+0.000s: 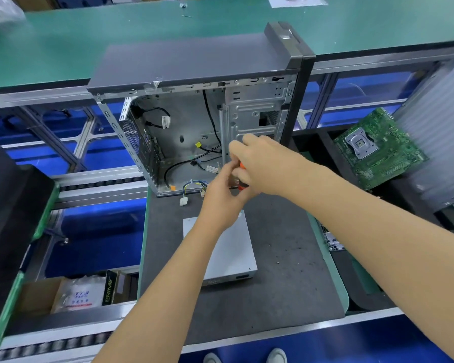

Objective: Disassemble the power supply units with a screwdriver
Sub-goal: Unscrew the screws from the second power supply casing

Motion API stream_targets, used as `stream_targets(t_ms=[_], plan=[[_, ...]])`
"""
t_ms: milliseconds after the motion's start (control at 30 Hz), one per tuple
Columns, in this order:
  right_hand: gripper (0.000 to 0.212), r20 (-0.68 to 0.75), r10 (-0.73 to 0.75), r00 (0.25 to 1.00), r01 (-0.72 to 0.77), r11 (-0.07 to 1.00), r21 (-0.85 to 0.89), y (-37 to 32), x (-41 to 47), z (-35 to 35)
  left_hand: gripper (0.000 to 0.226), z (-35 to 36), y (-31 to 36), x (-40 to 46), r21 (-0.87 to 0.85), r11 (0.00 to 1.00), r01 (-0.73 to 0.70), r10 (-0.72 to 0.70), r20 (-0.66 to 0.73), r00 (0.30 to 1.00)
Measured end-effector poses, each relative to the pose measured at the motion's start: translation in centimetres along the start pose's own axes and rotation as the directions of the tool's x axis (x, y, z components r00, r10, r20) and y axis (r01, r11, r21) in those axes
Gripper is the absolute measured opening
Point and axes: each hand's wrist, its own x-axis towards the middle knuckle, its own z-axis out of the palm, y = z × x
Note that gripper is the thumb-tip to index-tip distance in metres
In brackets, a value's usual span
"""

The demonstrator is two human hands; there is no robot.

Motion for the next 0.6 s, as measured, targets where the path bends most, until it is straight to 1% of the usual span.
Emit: stream_targets(t_ms=[33,67,100,133,167,200,233,267,300,367,400,433,467,533,567,600], plan=[[0.020,0.030,-0.009,1.000,0.006,0.996,0.085,0.1,0.0,0.0,0.023,-0.1,-0.2,-0.3,-0.017,1.000,-0.020,0.020,0.020,1.000],[0.026,0.070,-0.005,0.998,-0.008,0.983,0.182,0.1,-0.3,-0.2,0.022,-0.1,-0.5,-0.5,-0.028,0.999,-0.036,0.036,0.003,0.999],[0.032,0.090,0.015,0.996,-0.036,0.971,0.235,0.1,-0.4,-0.2,0.026,-0.1,-0.5,-0.4,-0.037,0.999,-0.035,0.034,-0.034,0.999],[0.038,0.086,0.052,0.995,-0.070,0.972,0.223,-0.2,-0.5,-0.2,0.026,0.0,-0.4,-0.2,-0.039,0.999,-0.024,0.021,-0.076,0.997],[0.040,0.079,0.094,0.992,-0.105,0.982,0.159,-0.5,-0.5,-0.2,0.024,0.1,0.0,0.1,-0.029,1.000,-0.009,0.006,-0.099,0.995],[0.035,0.055,0.112,0.992,-0.116,0.991,0.068,-0.7,-0.3,-0.2,0.025,0.2,0.2,0.5,-0.018,1.000,0.000,-0.002,-0.095,0.995],[0.026,0.025,0.096,0.995,-0.096,0.995,0.000,-0.7,0.0,-0.1,0.025,0.3,0.4,0.6,-0.021,1.000,-0.004,0.002,-0.063,0.998],[0.018,0.017,0.073,0.997,-0.073,0.997,-0.001,-0.6,0.1,0.0,0.024,0.3,0.3,0.5,-0.038,0.999,-0.016,0.015,-0.017,1.000],[0.016,0.027,0.045,0.999,-0.046,0.998,0.050,-0.3,0.1,-0.1,0.020,0.2,0.1,0.2,-0.049,0.998,-0.029,0.030,0.012,0.999],[0.031,0.079,0.019,0.997,-0.035,0.978,0.204,0.4,-0.3,-0.3,0.023,0.0,-0.3,-0.2,-0.072,0.996,-0.056,0.055,-0.013,0.998],[0.040,0.078,0.027,0.997,-0.046,0.969,0.241,0.4,-0.5,-0.3,0.026,0.0,-0.3,-0.1,-0.076,0.996,-0.055,0.051,-0.051,0.997],[0.046,0.066,0.057,0.996,-0.070,0.973,0.220,0.3,-0.6,-0.3,0.028,0.0,0.0,0.1,-0.067,0.997,-0.038,0.032,-0.086,0.996],[0.048,0.047,0.093,0.995,-0.100,0.983,0.155,0.1,-0.5,-0.3,0.030,0.0,0.3,0.4,-0.038,0.999,-0.011,0.007,-0.102,0.995],[0.036,-0.003,0.078,0.997,-0.078,0.997,0.026,-0.2,0.1,-0.2,0.033,-0.1,0.5,0.7,-0.002,1.000,0.010,-0.010,-0.046,0.999],[0.028,0.006,0.042,0.999,-0.042,0.999,0.020,-0.2,0.3,-0.2,0.030,-0.3,0.4,0.6,-0.025,1.000,-0.006,0.006,0.003,1.000],[0.025,0.029,0.009,1.000,-0.010,0.998,0.055,0.0,0.3,-0.2,0.025,-0.5,0.3,0.4,-0.064,0.998,-0.022,0.025,0.042,0.999]])
